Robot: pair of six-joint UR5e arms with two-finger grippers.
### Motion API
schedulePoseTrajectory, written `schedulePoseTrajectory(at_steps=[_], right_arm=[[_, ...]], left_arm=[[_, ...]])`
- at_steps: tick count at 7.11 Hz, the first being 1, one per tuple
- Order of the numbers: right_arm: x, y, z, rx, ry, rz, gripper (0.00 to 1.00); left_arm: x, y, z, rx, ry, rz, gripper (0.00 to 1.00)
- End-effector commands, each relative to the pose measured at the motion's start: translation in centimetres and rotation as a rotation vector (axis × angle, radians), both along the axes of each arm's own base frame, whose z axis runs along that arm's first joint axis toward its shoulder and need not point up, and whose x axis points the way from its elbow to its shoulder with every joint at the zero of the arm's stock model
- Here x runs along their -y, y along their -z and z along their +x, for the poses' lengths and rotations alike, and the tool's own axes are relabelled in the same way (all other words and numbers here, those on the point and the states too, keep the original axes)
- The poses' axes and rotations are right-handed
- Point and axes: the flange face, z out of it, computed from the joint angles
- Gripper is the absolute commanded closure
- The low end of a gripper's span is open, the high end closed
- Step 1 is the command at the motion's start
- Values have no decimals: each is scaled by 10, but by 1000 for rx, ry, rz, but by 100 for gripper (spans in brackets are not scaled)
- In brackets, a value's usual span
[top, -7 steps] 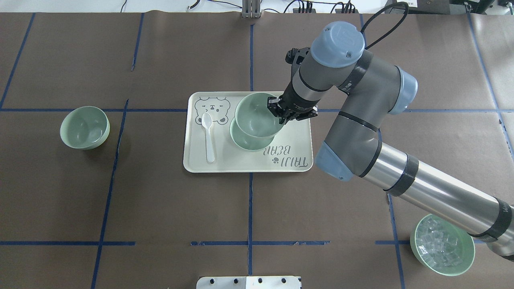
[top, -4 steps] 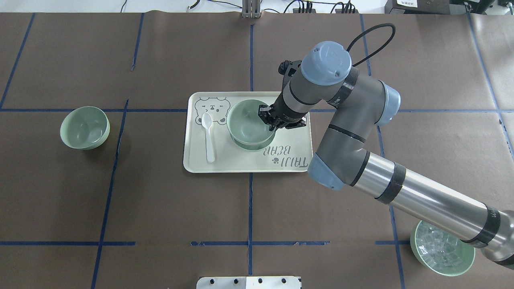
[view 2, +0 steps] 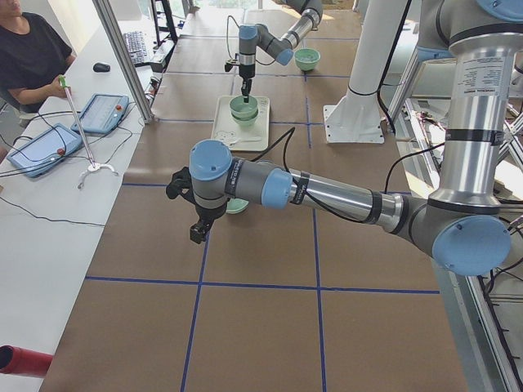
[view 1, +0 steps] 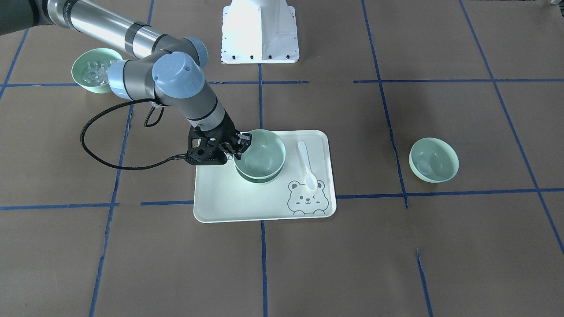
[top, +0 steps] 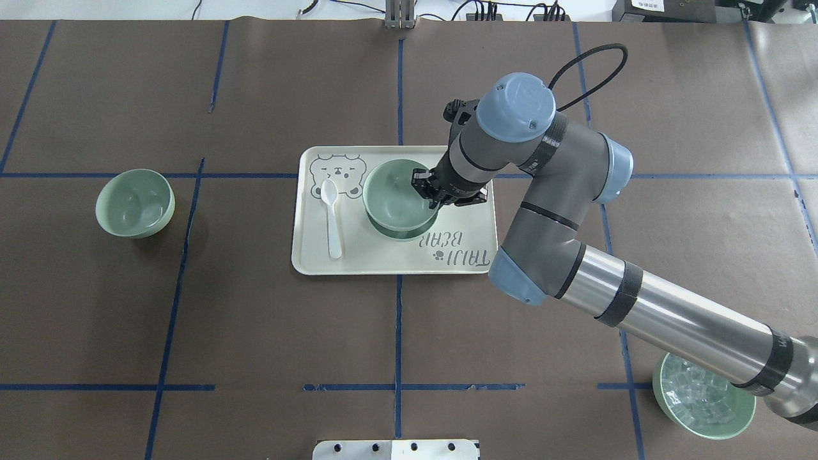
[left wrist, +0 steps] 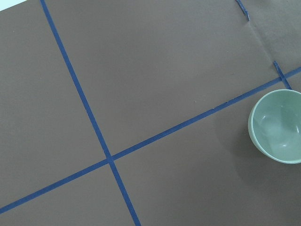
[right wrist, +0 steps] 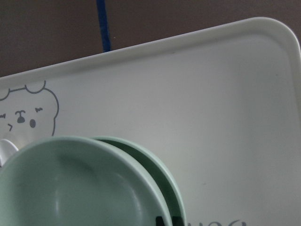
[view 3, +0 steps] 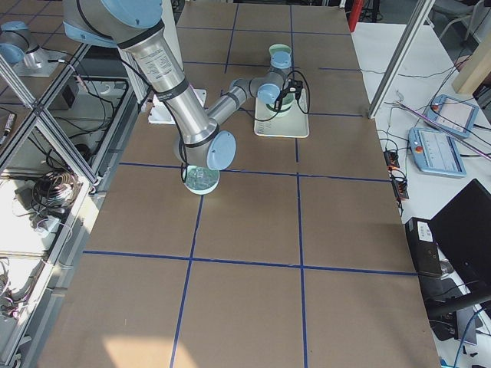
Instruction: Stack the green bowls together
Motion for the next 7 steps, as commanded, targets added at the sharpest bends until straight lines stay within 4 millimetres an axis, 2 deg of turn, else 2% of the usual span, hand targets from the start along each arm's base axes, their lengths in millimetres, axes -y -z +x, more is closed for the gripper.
schedulePoseTrajectory(at_steps=[1,5,6,7], right_arm=[[1,0,-1,-2,-1,0,100],[1,0,-2,-3,-1,-1,100],[1,-3,-4,-8,-1,-4,59],[0,-3,-5,-7,-7,-12,1]], left_arm=[[0,1,1,-2,-1,2,0],[-1,3,0,-2,0,5,0],[-2,4,0,-2,0,9,0],[-1,5,0,-2,0,10,0]])
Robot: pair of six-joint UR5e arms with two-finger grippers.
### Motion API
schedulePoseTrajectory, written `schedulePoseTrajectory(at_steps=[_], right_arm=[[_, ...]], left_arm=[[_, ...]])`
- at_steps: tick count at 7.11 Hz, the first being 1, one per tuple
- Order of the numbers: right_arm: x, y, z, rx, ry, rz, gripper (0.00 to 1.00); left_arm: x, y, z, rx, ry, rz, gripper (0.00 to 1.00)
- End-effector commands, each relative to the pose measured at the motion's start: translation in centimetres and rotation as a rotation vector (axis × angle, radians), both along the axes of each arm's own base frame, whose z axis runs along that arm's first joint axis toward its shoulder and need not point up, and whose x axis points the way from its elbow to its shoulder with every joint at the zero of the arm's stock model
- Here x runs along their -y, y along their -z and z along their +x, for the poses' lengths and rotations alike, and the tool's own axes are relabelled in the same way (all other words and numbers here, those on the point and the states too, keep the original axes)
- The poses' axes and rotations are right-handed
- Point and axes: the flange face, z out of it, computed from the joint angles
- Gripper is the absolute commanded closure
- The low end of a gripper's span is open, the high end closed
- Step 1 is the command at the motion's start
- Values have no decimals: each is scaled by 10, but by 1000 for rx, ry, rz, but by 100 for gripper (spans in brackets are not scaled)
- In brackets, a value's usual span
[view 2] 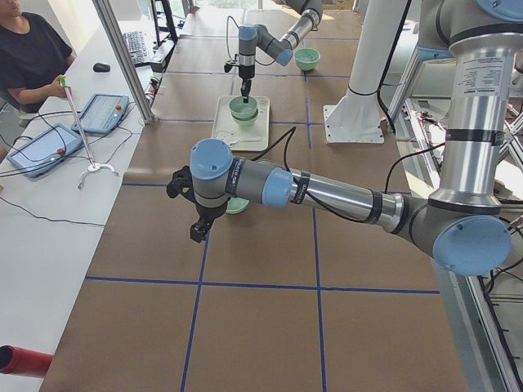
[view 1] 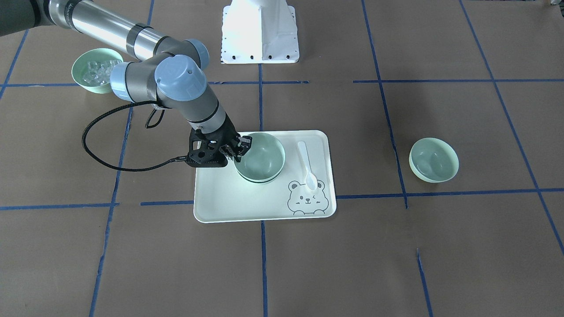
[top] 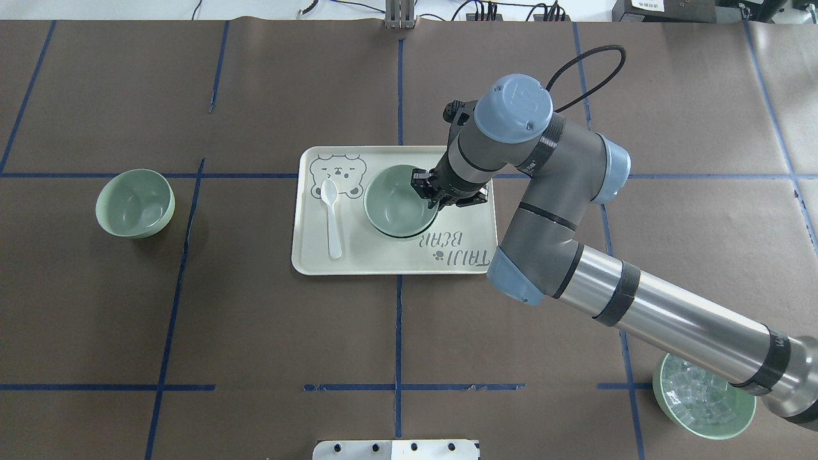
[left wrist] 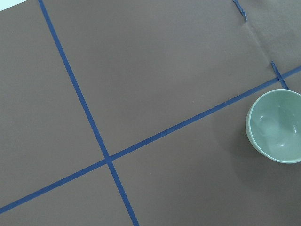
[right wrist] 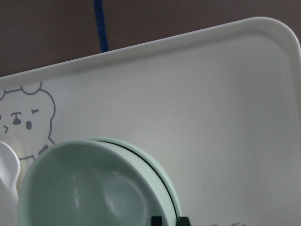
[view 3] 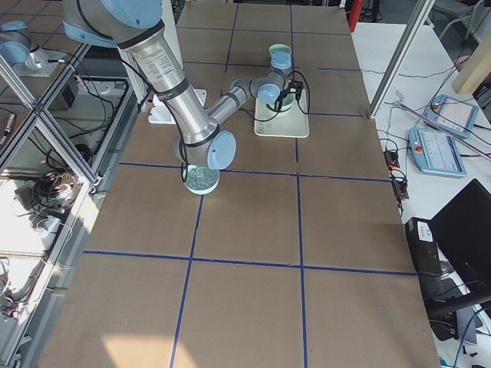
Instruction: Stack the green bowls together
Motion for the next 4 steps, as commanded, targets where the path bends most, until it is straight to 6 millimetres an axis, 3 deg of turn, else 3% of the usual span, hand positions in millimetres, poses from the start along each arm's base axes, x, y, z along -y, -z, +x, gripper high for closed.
schedulePoseTrajectory(at_steps=[1,2,3,4], right_arm=[[0,1,-1,3,-15,-17,0],[3,12,5,32,-25,-2,0],[10,19,27,62,-38,8,0],[21,10,66,81,-51,-9,0]], left_arm=[[1,-2,1,1,-1,-7,0],[2,-5,2,-2,1,-18,0],[5,-4,20,-11,24,-79,0],[11,-3,62,-26,11,-91,1]])
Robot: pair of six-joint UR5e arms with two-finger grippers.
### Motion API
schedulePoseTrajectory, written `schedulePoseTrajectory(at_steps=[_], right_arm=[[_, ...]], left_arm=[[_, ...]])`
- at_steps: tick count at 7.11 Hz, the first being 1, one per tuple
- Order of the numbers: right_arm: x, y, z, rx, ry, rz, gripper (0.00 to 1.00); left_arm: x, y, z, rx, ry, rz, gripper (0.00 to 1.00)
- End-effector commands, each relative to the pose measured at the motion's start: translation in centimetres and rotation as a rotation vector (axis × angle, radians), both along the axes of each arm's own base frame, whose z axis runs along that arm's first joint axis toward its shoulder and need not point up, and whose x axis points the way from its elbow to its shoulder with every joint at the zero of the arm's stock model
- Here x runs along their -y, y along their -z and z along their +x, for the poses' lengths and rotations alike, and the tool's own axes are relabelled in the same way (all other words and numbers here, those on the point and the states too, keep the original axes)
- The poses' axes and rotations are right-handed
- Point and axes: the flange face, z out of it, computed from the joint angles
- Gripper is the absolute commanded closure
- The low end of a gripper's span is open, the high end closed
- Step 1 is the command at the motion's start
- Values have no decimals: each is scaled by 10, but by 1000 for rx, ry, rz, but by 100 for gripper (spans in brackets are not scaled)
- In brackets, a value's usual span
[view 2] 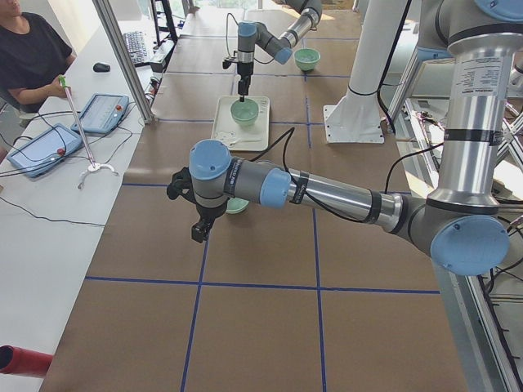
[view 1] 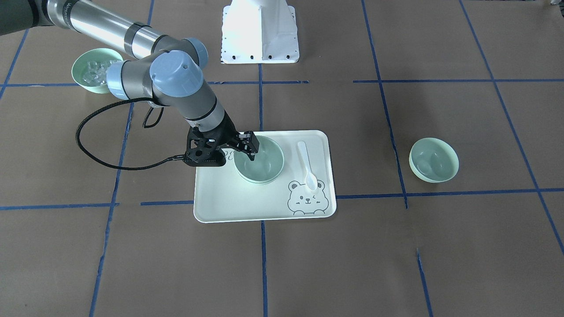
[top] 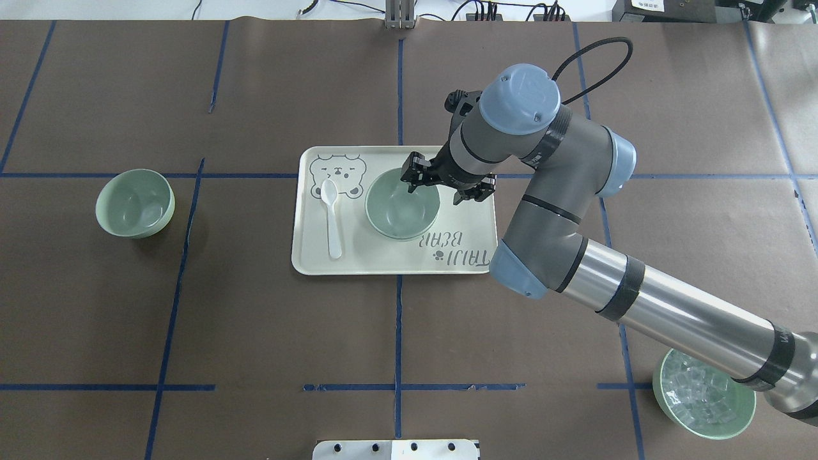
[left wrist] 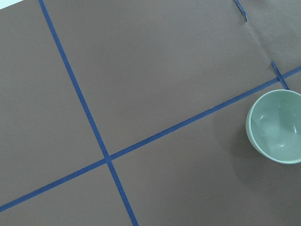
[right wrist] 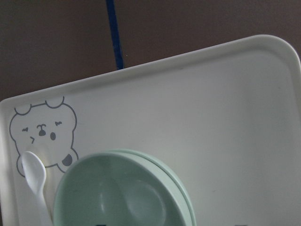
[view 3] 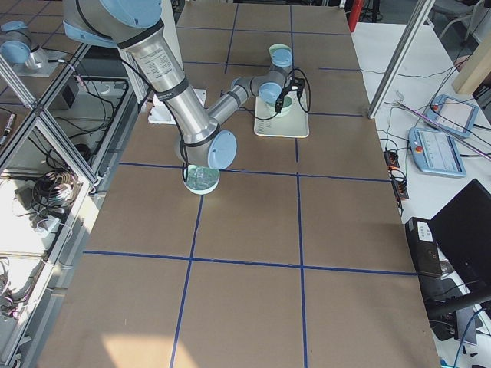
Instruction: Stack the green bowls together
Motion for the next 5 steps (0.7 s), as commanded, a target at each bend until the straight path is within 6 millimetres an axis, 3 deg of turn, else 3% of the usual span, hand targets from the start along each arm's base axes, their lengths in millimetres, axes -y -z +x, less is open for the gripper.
schedulePoseTrajectory(at_steps=[1,2,3,4,5], right_arm=[[27,-28,91,40,-26,-42,0],[38,-59,138,34,-42,-70,0],[47,-88,170,7,-31,-26,0],[52,-105,181,-20,-20,9,0],[54,-108,186,-23,-24,6,0]], left_arm=[[11,-4,85,-40,-42,7,12],[8,-11,133,-62,-50,-68,0],[6,-14,163,-58,-19,-104,0],[6,-22,186,-48,37,-181,0],[17,-28,228,-40,7,-221,7]])
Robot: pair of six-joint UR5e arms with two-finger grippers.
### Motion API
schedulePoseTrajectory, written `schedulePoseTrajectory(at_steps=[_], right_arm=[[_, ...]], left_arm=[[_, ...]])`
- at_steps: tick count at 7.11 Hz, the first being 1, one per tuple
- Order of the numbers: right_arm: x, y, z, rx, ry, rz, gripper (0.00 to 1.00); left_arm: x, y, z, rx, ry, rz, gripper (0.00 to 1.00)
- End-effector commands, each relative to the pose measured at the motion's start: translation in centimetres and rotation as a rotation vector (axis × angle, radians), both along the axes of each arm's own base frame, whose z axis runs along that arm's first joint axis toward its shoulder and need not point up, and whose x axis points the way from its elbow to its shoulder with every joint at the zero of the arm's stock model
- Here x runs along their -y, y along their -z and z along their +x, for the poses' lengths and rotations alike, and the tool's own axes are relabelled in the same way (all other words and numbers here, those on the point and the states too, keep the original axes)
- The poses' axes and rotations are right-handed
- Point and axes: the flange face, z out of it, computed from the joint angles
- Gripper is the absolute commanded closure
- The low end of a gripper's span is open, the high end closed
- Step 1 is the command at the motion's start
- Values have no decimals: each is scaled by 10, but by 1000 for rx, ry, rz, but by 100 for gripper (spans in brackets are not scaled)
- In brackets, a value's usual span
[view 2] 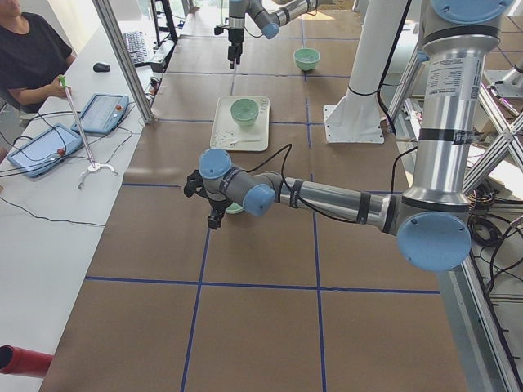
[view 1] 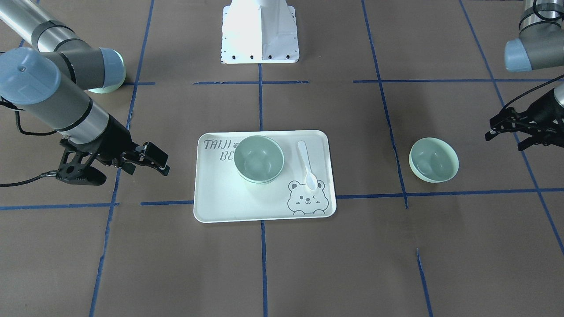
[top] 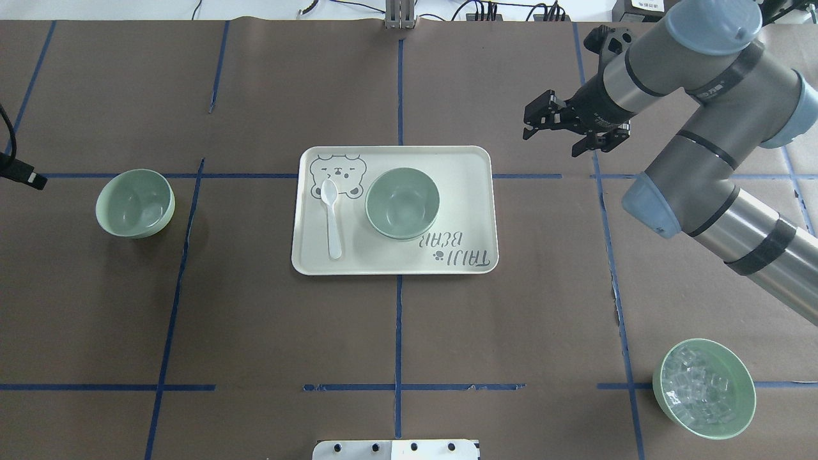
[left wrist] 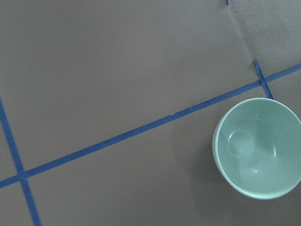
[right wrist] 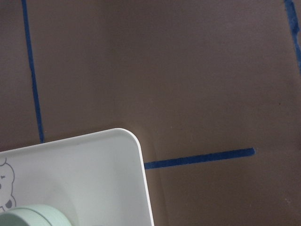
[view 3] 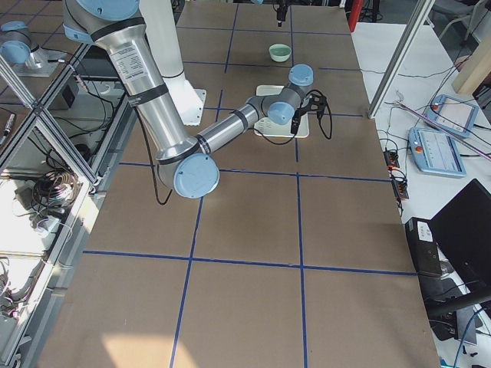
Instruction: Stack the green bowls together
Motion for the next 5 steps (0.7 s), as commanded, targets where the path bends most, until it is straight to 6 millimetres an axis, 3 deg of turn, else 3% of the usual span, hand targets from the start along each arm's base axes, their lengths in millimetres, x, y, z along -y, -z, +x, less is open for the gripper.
schedulePoseTrajectory(at_steps=[1,3,4,5], right_arm=[[3,-12,13,-11,1,11,0],[3,-14,13,-14,0,10,0],[2,-15,14,-15,0,8,0],[1,-16,14,-15,1,6,0]], left_arm=[[13,-12,60,13,-12,-89,10],[10,-5,101,10,5,-187,18],[9,-8,108,32,10,-183,22],[10,-9,114,64,32,-167,51]])
